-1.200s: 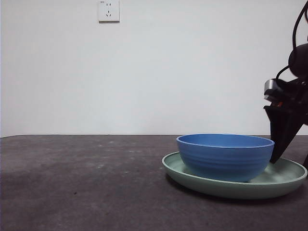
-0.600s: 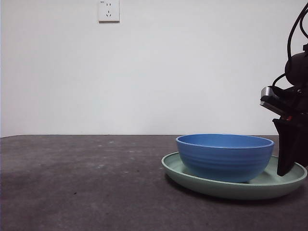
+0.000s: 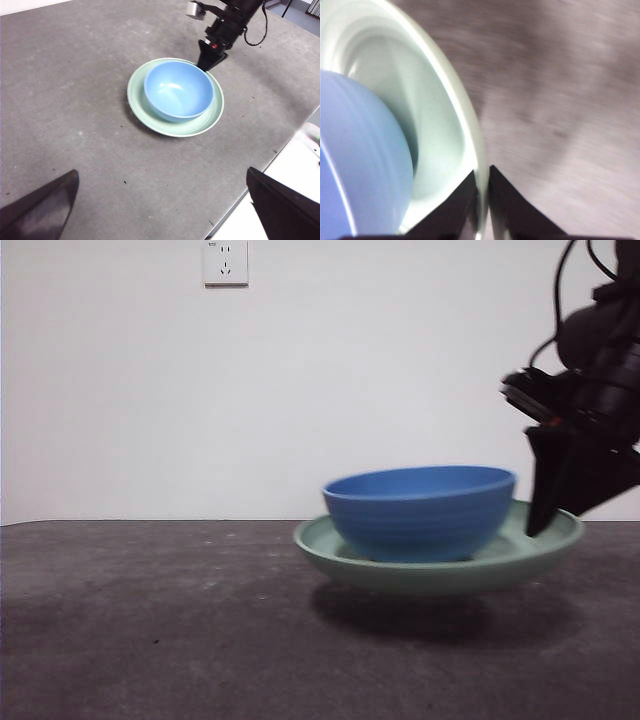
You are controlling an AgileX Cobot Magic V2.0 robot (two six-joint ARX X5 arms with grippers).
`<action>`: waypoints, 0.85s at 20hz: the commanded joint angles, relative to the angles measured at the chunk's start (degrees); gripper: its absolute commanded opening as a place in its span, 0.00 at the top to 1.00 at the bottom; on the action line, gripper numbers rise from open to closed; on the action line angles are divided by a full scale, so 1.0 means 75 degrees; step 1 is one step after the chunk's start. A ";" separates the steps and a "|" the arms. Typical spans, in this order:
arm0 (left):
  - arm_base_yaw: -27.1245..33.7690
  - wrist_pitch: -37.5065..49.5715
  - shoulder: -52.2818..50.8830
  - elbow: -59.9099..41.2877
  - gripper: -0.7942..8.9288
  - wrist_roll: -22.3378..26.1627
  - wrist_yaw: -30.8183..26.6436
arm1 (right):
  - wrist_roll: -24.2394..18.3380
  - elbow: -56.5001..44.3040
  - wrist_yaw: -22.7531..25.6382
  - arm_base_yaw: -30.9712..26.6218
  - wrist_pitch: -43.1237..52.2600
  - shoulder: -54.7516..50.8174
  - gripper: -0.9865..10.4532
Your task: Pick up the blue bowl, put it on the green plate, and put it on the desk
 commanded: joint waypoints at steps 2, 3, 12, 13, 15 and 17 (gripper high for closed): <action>-0.0055 0.0090 0.0029 0.0082 0.27 -0.0020 -0.0009 | 0.0743 0.0219 -0.0259 0.0574 0.0326 0.0152 0.90; -0.0055 0.0090 0.0029 0.0082 0.27 -0.0020 -0.0009 | 0.0930 0.0219 -0.0256 0.0749 0.0458 0.0163 0.90; -0.0055 0.0087 0.0029 0.0082 0.27 -0.0023 -0.0009 | 0.2311 0.0219 -0.0259 0.2002 0.1897 0.0539 0.90; -0.0055 0.0082 0.0029 0.0082 0.27 -0.0023 -0.0009 | 0.2361 0.0219 -0.0259 0.2046 0.1967 0.0697 0.90; -0.0055 0.0087 0.0029 0.0082 0.27 -0.0023 -0.0009 | 0.2445 0.0219 -0.0233 0.2092 0.2139 0.1043 0.90; -0.0055 0.0090 0.0029 0.0082 0.27 -0.0023 -0.0009 | 0.2486 0.0219 -0.0227 0.2092 0.2226 0.1349 0.90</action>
